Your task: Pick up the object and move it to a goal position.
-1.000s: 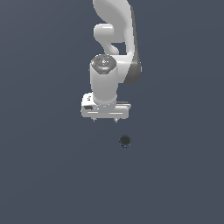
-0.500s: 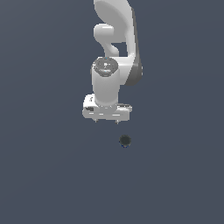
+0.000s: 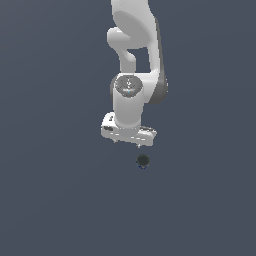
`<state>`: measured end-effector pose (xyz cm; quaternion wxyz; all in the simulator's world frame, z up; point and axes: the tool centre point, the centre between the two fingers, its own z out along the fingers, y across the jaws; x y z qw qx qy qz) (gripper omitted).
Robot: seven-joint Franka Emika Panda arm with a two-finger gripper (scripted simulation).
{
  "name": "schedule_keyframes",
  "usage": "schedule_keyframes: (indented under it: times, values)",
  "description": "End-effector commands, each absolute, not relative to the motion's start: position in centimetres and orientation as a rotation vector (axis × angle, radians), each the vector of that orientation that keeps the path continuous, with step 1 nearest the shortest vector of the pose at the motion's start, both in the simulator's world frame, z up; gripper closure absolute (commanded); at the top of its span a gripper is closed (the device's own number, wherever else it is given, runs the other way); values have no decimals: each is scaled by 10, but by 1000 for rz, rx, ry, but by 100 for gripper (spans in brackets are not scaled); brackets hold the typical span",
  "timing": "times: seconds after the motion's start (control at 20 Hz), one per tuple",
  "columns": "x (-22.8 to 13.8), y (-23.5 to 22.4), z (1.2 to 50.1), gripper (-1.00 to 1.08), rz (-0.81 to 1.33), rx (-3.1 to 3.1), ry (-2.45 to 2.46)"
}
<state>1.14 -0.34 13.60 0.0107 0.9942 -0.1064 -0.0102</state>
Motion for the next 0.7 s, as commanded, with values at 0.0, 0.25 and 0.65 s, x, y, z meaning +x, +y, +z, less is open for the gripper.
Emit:
schedule_keyframes:
  times: [0.0, 0.25, 0.65]
  values:
    - [15, 5, 129, -92, -28, 3095, -417]
    - [22, 21, 113, -92, -21, 3071, -595]
    - [31, 48, 88, -92, -10, 3012, -871]
